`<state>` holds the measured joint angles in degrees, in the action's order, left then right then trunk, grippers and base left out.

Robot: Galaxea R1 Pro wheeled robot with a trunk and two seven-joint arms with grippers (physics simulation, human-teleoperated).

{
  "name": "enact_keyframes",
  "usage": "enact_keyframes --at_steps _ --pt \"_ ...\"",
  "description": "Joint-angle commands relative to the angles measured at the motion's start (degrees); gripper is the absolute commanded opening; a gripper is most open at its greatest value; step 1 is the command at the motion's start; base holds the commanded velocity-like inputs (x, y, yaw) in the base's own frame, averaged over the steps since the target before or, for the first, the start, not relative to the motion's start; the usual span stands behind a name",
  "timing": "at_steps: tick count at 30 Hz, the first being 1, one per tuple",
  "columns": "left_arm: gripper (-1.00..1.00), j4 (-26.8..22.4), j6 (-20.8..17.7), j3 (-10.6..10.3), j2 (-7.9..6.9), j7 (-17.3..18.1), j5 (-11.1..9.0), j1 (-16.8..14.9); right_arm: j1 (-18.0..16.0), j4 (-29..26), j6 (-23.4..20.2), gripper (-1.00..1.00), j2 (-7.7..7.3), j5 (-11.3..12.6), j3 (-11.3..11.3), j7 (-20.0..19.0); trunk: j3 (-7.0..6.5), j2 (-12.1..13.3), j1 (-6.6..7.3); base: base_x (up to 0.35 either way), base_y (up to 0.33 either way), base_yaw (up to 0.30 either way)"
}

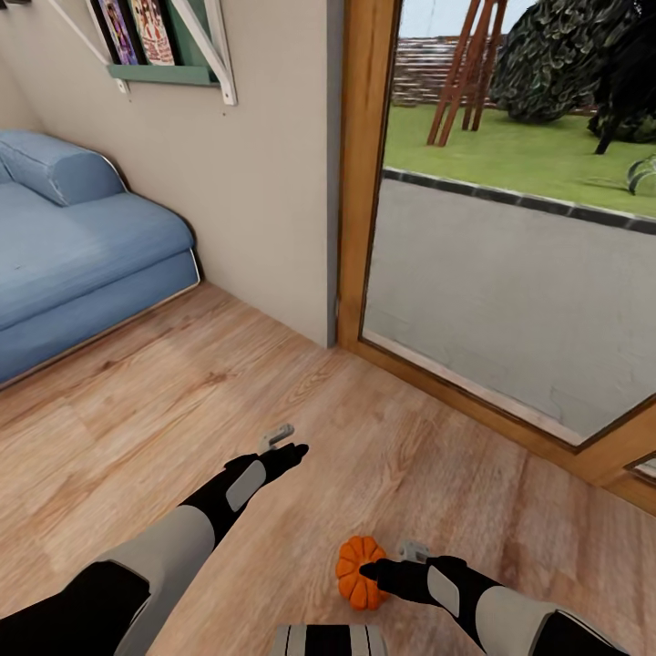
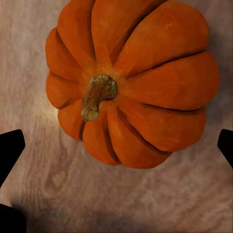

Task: Place each of the two pumpkins and all three candles from the living room inside a cabinet in the living room (use any cabinet), then make sure every cabinet is closed, and position the cauldron so it is next to a table in the living room.

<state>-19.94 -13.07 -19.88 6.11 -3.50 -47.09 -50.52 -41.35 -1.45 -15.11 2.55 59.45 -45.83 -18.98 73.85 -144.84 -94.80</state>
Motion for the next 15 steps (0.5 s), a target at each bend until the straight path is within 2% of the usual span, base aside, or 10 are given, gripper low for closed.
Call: enact_keyframes --at_steps 1,15 --pt "1.00 -0.1 -0.1 -0.4 -0.05 -0.4 -0.5 0.0 0.0 0.0 -0.2 1.00 0.00 0.6 -0.5 -0.1 0.04 0.0 0.01 0.025 0.000 0.000" --pt "1.00 -0.1 -0.1 -0.4 -0.05 -0.3 -0.5 0.0 0.0 0.0 -0.2 1.00 0.00 0.6 -0.5 -0.1 0.26 0.0 -0.02 0.003 0.000 0.000"
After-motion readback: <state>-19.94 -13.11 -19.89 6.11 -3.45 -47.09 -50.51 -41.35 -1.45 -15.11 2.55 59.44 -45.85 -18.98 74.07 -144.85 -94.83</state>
